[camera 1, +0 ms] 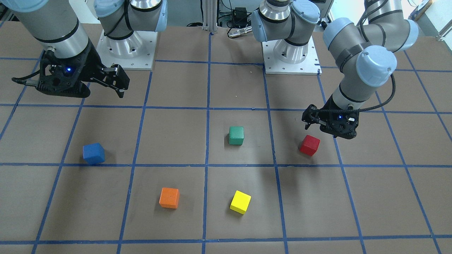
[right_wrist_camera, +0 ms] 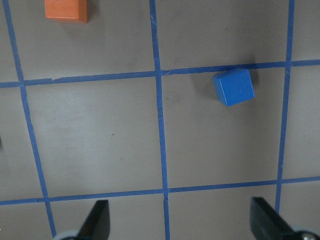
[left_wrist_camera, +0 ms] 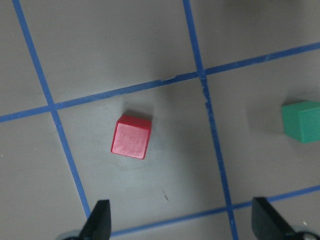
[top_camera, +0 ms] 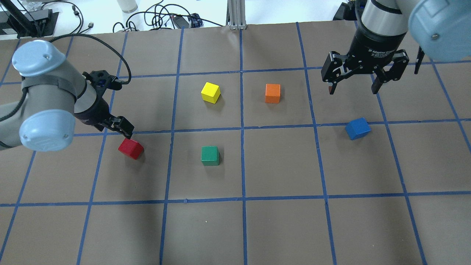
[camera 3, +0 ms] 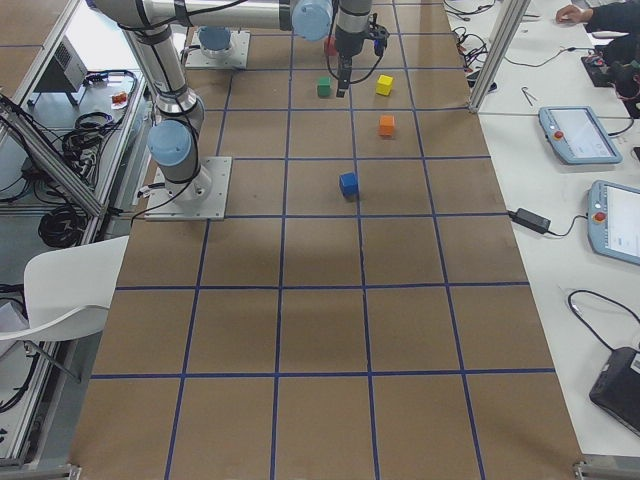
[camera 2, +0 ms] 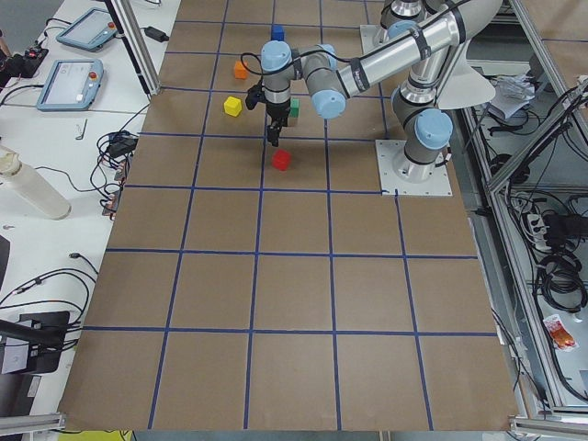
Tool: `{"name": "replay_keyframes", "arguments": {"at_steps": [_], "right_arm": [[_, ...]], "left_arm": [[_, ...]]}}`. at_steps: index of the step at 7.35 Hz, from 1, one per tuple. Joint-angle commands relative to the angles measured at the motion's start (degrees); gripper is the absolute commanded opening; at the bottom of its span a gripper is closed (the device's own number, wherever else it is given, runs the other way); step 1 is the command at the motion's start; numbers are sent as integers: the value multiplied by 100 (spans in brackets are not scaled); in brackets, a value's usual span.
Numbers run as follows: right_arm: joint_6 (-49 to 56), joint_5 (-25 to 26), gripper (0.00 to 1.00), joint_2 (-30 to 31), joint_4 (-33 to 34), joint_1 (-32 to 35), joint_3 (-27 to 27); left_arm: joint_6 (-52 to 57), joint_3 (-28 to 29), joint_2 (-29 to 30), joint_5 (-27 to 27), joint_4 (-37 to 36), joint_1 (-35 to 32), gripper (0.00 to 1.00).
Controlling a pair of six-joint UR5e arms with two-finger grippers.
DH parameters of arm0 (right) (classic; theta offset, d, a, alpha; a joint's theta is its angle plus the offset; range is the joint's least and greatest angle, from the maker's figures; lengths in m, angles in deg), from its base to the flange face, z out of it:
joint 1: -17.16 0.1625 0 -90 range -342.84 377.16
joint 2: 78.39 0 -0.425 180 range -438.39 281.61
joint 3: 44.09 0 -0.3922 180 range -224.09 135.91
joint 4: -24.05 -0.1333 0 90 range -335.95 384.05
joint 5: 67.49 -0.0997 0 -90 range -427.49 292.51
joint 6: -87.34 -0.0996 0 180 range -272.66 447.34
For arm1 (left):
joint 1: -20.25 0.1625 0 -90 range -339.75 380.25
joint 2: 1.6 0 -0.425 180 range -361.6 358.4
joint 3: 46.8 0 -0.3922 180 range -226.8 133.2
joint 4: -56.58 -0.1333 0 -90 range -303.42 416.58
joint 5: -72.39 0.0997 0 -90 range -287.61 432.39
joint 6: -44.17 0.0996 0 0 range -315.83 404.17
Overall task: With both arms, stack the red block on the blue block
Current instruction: 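Close the left gripper on the red cube and lift it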
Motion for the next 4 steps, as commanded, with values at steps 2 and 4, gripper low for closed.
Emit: {"name": "replay_keyframes", "arguments": {"at_steps": [2, 4], "right_arm": [[-80, -2, 100, 15, 9, -9, -41], [-80, 7, 100, 7, 27, -35, -24]], "left_arm": [[134, -292, 427, 5, -526, 37, 100], [46, -319, 692, 5, -642, 37, 100]]}}
